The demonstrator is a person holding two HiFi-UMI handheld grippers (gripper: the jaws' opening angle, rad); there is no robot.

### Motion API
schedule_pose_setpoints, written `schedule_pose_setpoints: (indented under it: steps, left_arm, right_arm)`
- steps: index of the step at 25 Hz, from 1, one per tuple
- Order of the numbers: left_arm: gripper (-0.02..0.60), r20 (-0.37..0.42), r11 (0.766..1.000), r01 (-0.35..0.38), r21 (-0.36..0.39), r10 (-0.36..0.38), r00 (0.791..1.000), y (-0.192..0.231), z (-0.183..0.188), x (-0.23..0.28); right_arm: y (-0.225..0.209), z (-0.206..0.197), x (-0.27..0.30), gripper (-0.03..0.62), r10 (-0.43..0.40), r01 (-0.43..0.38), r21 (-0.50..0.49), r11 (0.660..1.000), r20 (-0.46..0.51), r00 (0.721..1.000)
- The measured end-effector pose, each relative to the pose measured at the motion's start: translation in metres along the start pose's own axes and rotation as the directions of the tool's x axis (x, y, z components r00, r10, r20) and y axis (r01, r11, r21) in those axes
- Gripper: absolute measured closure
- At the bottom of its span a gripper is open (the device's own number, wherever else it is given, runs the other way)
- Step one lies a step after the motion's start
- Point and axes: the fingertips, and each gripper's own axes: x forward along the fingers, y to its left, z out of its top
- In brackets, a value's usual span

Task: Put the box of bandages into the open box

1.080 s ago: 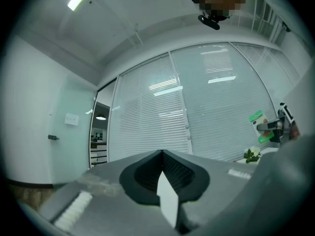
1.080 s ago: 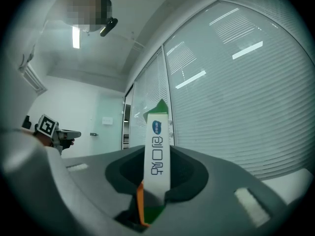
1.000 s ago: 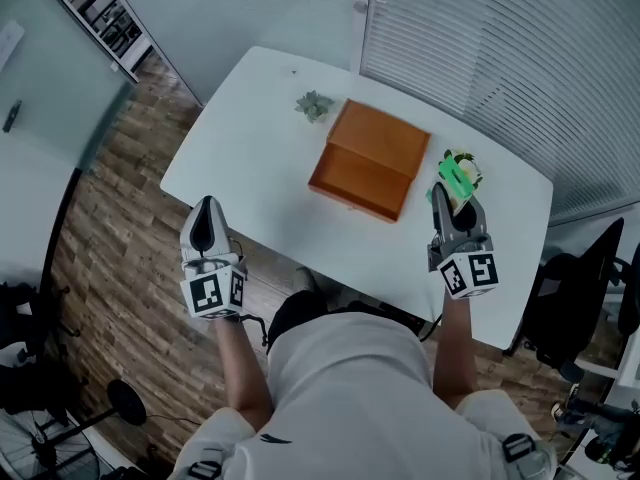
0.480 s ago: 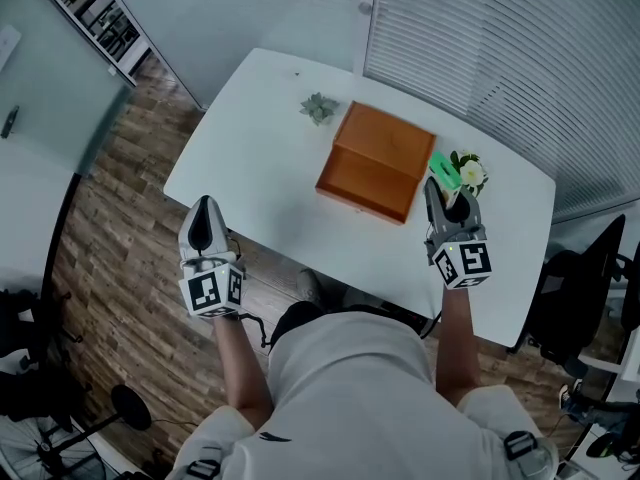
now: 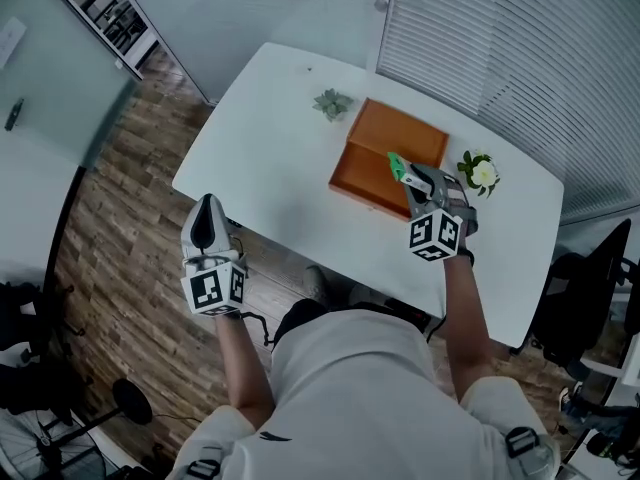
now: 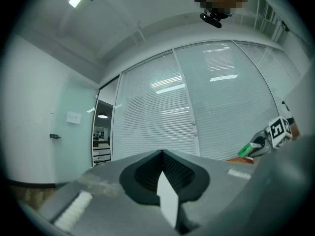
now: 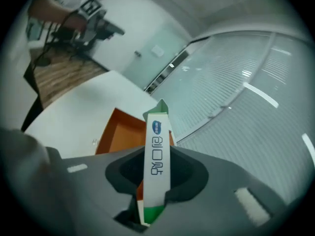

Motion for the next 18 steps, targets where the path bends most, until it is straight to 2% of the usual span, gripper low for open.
schedule_pose_setpoints:
  steps: [2,4,10,15,18]
  left_arm:
    - [0.575,0.000,1.000,-0.009,0.000,0.009,1.000,0.006,0.000,-0.001]
    - [0.576,0.000,1.000,-0.016,0.002,0.016,1.000,0.011,0.000,-0.003]
    - [0.575,-0.004,0.999,-0.035,0.002,0.035,0.999,0.023,-0.001,-0.009]
    - [0.576,-0.011,0.999,-0.041,-0.001,0.041,0.999,0.027,-0.005,-0.011]
    - [0.575,-0.014,0.999,-0.036,-0.004,0.036,0.999,0.026,-0.006,-0.011]
  right_arm:
    - [0.019,-0.002,0.016,0.500,0.066,-0.071,-0.093,0.993,-0.054,0.996]
    - [0.028,-0.002,0.023,0.500,0.105,-0.112,-0.107,0.988,-0.068,0.992]
    - [0.037,-0.001,0.028,0.496,0.144,-0.151,-0.074,0.986,-0.091,0.985]
    - [0.034,-0.001,0.027,0.418,0.159,-0.162,-0.030,0.986,-0.086,0.984]
    - [0.032,0.001,0.024,0.414,0.150,-0.153,-0.025,0.988,-0.080,0.985]
